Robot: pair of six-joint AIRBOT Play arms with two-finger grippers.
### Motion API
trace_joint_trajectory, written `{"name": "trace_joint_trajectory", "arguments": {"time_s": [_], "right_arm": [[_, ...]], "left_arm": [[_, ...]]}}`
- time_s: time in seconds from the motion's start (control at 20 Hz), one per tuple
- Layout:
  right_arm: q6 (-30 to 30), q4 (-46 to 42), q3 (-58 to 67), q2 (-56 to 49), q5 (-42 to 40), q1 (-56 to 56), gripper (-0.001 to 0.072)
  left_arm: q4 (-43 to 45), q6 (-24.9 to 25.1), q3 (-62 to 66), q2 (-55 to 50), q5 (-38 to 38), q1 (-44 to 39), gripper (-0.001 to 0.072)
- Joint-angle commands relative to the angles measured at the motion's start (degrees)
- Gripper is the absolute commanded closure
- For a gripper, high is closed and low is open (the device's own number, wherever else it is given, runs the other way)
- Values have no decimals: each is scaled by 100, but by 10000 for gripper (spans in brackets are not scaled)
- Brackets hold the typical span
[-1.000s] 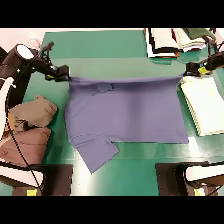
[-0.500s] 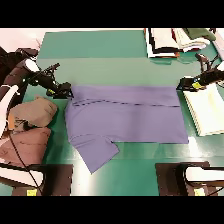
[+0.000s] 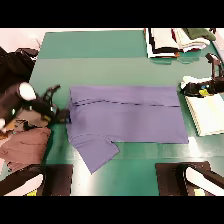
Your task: Fold the shirts.
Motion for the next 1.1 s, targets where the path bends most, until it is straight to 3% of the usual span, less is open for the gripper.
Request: {"name": "trace_joint_trajectory", "arguments": {"time_s": [0.0,0.45,0.65,0.75,1.05], "right_arm": [[2,15,-498,562,-225,7,344],[2,17,-522,739,-188,7,344],[2,166,-522,739,-133,-4,344],[0,146,-525,737,59,-101,344],[-92,-590,-874,457,1637,-1602,320]], "left_arm": [[-625,-212,-1539,977,122,-238,286],[-1781,-120,-2540,1128,1456,-238,287],[-2269,118,-2540,1123,1482,-238,293],[-2350,428,-2498,1130,1342,-238,686],[-1956,610,-1829,1137,772,-238,686]]}}
